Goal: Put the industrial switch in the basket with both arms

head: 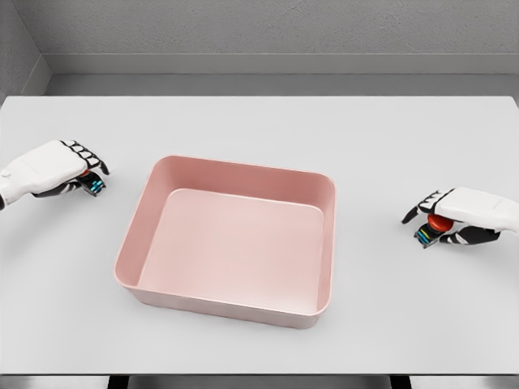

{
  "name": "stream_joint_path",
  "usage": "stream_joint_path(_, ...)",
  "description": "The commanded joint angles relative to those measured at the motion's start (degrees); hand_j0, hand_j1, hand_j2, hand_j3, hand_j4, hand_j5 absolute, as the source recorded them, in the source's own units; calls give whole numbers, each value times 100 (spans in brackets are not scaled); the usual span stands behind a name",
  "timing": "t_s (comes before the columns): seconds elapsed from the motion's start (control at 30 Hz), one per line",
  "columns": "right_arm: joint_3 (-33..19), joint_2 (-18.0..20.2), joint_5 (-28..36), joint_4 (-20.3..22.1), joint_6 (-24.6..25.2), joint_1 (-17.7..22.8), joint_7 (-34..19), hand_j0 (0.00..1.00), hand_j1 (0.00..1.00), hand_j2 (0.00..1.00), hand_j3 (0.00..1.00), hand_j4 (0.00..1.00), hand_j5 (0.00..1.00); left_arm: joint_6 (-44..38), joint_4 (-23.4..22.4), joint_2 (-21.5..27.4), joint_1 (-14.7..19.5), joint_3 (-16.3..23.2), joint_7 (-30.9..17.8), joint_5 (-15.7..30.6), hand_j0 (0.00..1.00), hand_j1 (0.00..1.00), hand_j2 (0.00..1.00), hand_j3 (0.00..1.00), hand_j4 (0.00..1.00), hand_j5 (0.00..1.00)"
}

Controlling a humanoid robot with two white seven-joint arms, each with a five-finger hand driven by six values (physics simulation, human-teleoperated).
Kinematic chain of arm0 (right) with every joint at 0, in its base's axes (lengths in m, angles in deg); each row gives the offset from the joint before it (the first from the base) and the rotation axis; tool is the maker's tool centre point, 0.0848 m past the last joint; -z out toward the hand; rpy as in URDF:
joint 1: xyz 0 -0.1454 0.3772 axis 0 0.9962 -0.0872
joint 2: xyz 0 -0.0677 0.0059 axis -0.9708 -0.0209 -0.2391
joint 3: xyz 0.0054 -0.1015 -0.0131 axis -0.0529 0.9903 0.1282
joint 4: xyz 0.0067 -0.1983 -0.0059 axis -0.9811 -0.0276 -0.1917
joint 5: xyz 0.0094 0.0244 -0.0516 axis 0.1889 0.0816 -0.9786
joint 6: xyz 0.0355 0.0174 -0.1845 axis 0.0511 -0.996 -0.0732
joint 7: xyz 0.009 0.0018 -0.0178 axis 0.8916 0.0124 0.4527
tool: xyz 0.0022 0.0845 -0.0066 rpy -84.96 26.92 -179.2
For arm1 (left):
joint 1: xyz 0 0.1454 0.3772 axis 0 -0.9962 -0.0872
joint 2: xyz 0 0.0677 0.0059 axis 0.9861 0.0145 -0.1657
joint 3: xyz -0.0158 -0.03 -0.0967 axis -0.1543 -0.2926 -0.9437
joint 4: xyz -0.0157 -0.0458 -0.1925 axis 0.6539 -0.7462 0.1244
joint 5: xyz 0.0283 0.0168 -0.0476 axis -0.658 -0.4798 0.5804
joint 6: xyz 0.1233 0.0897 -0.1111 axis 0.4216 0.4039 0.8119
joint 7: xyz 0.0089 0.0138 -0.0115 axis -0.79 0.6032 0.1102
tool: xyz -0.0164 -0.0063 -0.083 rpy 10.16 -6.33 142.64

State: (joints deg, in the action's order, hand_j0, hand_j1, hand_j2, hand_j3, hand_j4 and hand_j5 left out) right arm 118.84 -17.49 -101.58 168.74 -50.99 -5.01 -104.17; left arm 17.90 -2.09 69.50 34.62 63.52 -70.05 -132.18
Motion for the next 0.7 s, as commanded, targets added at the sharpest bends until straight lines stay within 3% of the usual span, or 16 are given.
stream_joint_path(0.0,-9,17,38,-22,11,0,1,66,66,66,66,66,66,-2,30,26,0,-11,11,27,46,46,46,46,46,46)
stream_joint_path(0.13,-27,17,38,-39,11,-18,1,64,64,64,64,64,64,-2,144,52,-9,-46,29,44,40,40,40,40,40,40)
stream_joint_path(0.43,-44,26,38,-39,11,-44,10,59,59,59,59,59,59,-2,909,158,-18,-99,20,150,40,40,40,40,40,40)
stream_joint_path(0.67,-80,35,117,-39,11,-158,19,58,58,58,58,58,58,-2,1937,588,-114,-433,11,484,40,40,40,40,40,40)
